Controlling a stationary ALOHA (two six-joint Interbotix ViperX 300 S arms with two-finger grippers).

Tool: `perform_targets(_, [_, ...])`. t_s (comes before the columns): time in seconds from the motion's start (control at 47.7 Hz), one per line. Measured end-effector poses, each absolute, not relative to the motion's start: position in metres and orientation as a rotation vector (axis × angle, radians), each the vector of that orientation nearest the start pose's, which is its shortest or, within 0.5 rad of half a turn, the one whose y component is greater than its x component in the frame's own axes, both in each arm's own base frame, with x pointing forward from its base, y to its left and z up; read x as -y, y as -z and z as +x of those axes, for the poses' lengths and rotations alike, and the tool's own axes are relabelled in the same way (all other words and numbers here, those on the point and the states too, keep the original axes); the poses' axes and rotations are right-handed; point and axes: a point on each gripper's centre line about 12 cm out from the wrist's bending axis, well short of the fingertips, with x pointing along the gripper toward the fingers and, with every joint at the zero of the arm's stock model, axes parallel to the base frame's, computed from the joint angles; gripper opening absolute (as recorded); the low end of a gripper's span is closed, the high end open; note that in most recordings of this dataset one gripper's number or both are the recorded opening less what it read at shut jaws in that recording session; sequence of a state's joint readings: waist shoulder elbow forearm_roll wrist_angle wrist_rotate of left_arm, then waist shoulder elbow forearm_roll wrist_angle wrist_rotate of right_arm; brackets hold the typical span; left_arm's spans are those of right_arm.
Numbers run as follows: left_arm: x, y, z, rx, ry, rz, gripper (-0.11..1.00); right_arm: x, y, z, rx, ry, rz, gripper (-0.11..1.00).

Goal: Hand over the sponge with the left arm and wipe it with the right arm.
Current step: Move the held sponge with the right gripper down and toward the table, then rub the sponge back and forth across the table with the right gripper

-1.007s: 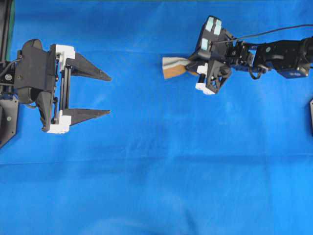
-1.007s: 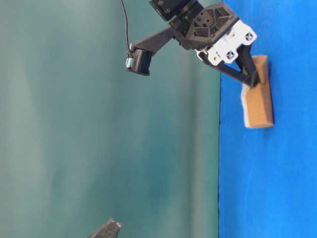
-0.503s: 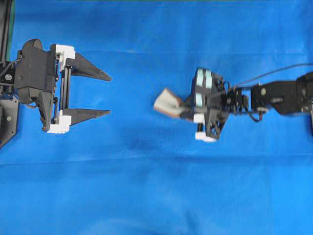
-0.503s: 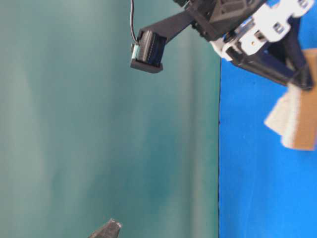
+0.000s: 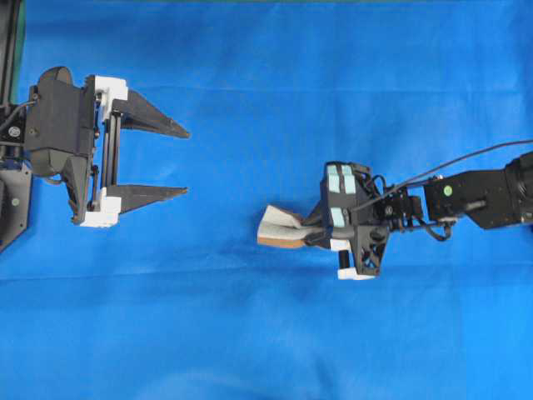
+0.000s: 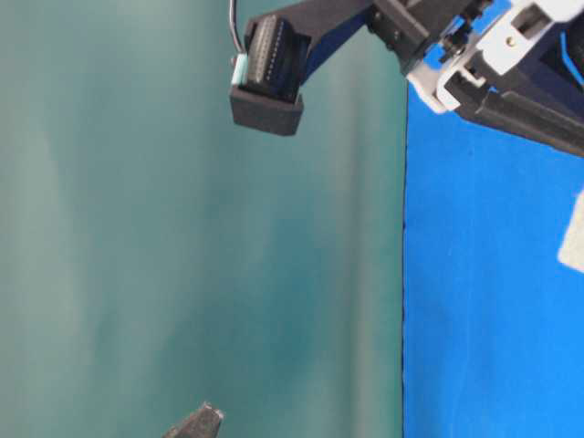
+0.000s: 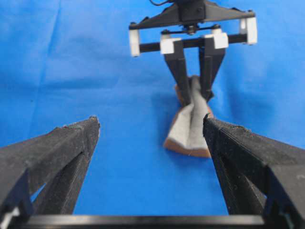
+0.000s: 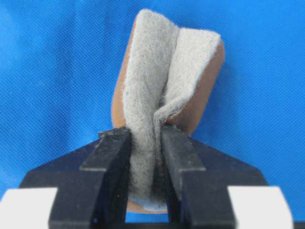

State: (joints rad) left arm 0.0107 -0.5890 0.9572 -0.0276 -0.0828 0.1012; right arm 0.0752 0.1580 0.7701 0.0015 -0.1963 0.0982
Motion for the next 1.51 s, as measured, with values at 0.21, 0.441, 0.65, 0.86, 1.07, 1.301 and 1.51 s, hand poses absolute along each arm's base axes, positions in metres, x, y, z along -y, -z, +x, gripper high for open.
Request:
perform_targets(0.21, [-0.003, -0.268, 0.276, -0.287, -0.003, 0.069, 0.87, 0.028, -0.095, 0.366, -0.738, 0.083, 0.069, 0.26])
perform_targets(0.441, [-0.004, -0.267, 0.276, -0.29, -0.005, 0.064, 0.87, 0.089, -0.098, 0.355, -0.735, 0.215, 0.059, 0.26])
perform_targets(0.65, [-0.003, -0.266, 0.277, -0.292, -0.003, 0.069, 0.87, 0.121, -0.1, 0.349, -0.727, 0.289, 0.059, 0.26])
perform_targets(0.86, [-0.003, -0.267, 0.276, -0.29, -0.003, 0.069, 0.87, 0.131, -0.101, 0.346, -0.724, 0.314, 0.066, 0.26])
perform_targets(1.07, [-0.003, -0.266, 0.277, -0.292, -0.003, 0.069, 0.87, 0.114, -0.101, 0.352, -0.723, 0.274, 0.066, 0.26])
perform_targets(1.301, [-0.003, -0.267, 0.277, -0.29, -0.002, 0.07, 0.87, 0.053, -0.098, 0.362, -0.733, 0.139, 0.059, 0.26])
perform_targets(1.51, [-0.004, -0.267, 0.277, -0.29, -0.004, 0.072, 0.87, -0.006, -0.098, 0.366, -0.735, 0.014, 0.068, 0.26])
